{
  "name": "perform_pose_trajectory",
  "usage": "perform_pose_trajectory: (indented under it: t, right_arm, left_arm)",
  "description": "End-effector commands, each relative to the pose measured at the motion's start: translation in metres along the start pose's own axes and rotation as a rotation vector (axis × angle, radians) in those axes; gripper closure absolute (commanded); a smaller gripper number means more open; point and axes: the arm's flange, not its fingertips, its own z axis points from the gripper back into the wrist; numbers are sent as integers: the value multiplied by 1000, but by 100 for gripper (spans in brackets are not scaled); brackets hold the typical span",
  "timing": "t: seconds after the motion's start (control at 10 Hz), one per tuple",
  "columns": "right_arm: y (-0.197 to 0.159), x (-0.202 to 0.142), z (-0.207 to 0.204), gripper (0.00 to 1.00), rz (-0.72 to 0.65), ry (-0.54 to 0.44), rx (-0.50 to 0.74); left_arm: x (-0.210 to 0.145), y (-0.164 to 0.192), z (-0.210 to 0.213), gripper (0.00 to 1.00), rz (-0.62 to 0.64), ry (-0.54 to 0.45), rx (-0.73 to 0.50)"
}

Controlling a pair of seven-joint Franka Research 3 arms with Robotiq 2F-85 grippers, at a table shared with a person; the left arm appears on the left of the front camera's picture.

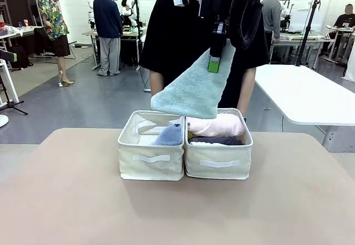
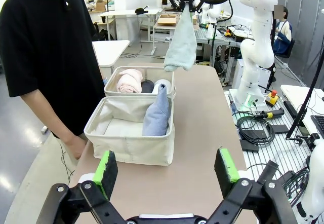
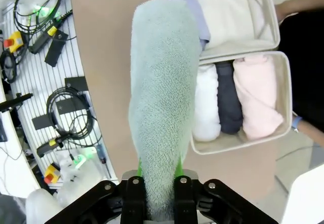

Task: Sort the towels based on their folding style.
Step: Pick up another triangle-folded towel from the table and place it in the left Fabric basket.

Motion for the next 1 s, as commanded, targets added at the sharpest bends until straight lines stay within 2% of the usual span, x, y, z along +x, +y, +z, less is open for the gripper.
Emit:
perform_pose_trajectory:
  t: [0.0, 0.2, 0.4, 0.6, 0.8, 0.9]
  right_arm:
    - [2, 24, 2, 80, 25, 23, -79]
    - [-24, 74, -2, 80, 70, 18, -112]
    - [-54, 103, -9, 80, 98, 24, -159]
    - [-78, 117, -22, 80, 147, 23, -176]
    - [-98, 128, -41, 80, 169, -24, -230]
    - [-102, 132, -52, 80, 191, -43, -215]
  left_arm:
    - [0, -3, 0, 0, -10, 9, -8]
    - [0, -3, 0, 0, -10, 9, -8]
    - [0, -3, 0, 0, -10, 9, -8]
    - [0, -3, 0, 0, -10, 9, -8]
    - [0, -3, 0, 0, -10, 9, -8]
    - [0, -3, 0, 0, -10, 9, -8]
